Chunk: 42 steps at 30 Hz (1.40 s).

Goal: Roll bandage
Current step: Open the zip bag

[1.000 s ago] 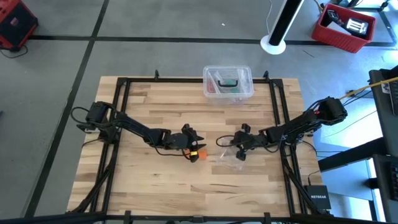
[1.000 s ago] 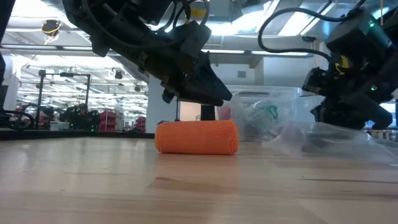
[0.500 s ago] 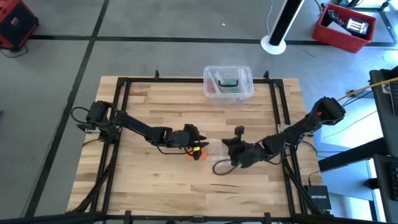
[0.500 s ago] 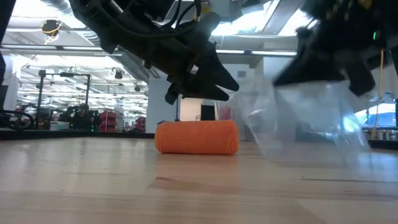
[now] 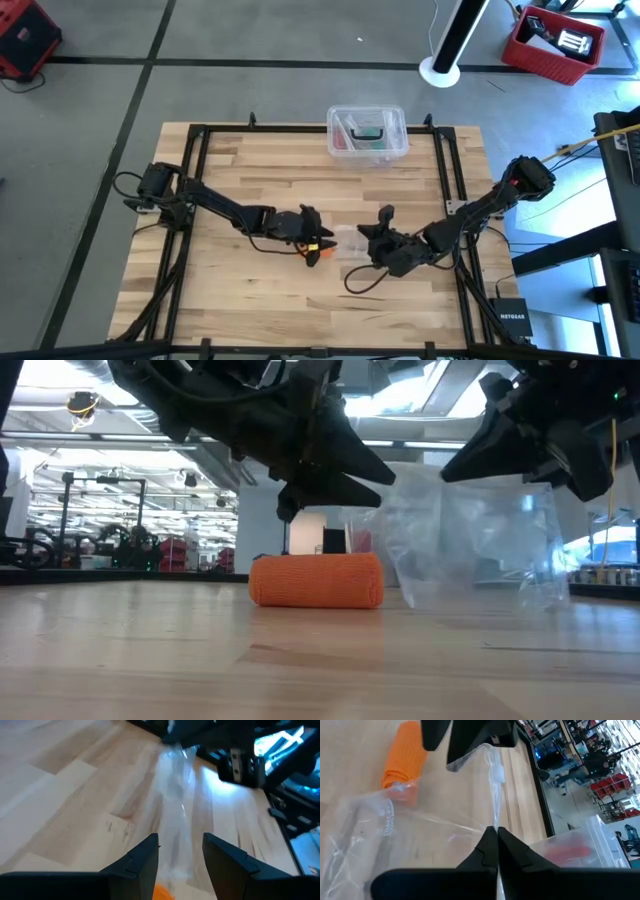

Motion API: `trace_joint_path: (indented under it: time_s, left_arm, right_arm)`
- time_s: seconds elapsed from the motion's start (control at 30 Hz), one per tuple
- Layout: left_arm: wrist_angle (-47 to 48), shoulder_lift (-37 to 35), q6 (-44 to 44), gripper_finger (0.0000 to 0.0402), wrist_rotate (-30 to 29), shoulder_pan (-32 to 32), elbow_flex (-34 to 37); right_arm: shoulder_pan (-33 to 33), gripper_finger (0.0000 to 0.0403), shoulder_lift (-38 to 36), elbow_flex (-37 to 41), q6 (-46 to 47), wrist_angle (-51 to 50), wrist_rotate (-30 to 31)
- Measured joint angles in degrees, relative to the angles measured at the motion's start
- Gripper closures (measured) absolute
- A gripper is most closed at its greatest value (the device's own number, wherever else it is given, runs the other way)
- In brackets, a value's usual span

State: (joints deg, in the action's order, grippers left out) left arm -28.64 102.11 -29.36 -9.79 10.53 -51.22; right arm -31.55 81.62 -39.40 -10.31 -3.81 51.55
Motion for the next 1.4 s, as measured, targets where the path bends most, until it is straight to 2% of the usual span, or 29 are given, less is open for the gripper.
trace_joint_path:
  time_s: [0.2,0.53,0.67,0.93,1.03,1.17,1.33,1.4]
  left_arm:
    - [-0.42,-0.13,0.05,0.0256,-3.19,-0.66,0.01]
    - [-6.73,-0.12,2.44,0.0259,-3.03,-1.47,0.02]
    - [-4.26,-0.10,2.42,0.0285,-2.97,-1.47,0.02]
    - [-7.00,-0.10,4.30,0.0355,-3.82,-1.45,0.02]
    - [-6.86,-0.10,5.26,0.0392,-4.17,-1.47,0.02]
    - [-6.63,-0.10,7.90,0.0398,-4.61,-1.14,0.02]
    - [-6.45,-0.14,13.61,0.0401,-4.64,-0.41,0.02]
    - [-6.69,-0.24,17.35,0.0401,-4.65,0.13,0.02]
  right_arm:
    - [0.00,0.0401,0.00,0.00,0.03,0.16,-0.07]
    - [0.00,0.0402,-0.03,-0.02,0.19,0.22,-0.11]
    - [0.00,0.0402,-0.04,-0.02,0.17,0.53,-0.11]
    - [0.07,0.0400,-0.04,-0.04,0.67,0.84,-2.31]
    - [0.07,0.0383,-0.07,-0.04,2.58,1.06,-3.59]
    - [-0.33,0.0335,-1.48,-0.79,5.64,-0.15,-4.91]
    - [-0.48,0.0271,-7.17,-6.20,11.70,-6.78,-13.52]
    - [0.94,0.0254,-9.09,-7.03,13.27,-6.51,-16.47]
